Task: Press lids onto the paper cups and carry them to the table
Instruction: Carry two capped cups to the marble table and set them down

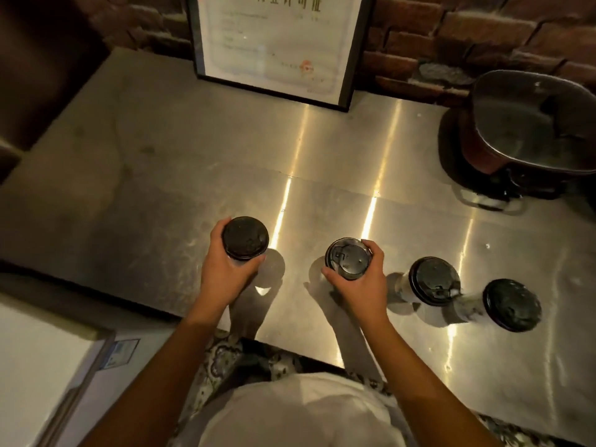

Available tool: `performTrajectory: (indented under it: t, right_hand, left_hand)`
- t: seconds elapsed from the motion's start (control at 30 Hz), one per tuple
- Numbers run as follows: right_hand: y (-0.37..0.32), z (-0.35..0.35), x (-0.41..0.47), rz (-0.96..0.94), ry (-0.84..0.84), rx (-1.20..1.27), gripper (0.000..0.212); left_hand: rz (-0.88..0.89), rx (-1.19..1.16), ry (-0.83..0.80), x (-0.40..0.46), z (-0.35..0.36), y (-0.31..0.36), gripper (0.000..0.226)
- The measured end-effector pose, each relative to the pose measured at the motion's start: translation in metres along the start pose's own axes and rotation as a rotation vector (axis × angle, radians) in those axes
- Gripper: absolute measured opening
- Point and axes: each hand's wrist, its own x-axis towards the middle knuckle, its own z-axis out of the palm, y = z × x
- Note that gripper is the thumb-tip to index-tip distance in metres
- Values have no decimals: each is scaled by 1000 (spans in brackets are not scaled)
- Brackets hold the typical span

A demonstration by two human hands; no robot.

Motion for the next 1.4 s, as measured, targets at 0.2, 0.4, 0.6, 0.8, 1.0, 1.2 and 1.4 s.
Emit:
performTrajectory:
  t: [0.2,0.4,0.6,0.8,1.0,1.2,1.4]
  right_hand:
    - [-28,-24,8,-124,-119,46,85]
    - [-90,-24,-2,-358,-246,74,82]
    - [-145,8,-40,-564,-465,83,81]
    - [-171,54,-120,-688,-663,103,80]
    - [-176,99,-244,-738,-937,146,87]
    - [-162,133,-383,-832,-1189,141,85]
    - [-142,156,-504,-905,-1458,145,83]
  left_hand:
    - [40,-78,38,-36,4,35,96]
    - [71,-125,222,-83,-30,66,91]
    - [76,-149,449,-149,-89,65,98]
    - [47,-190,672,-239,-142,37,99]
    - [-17,-173,946,-363,-197,-5,98]
    - [-127,-146,1198,-504,-229,-46,98]
    - [-206,-126,1391,-623,-243,-84,97]
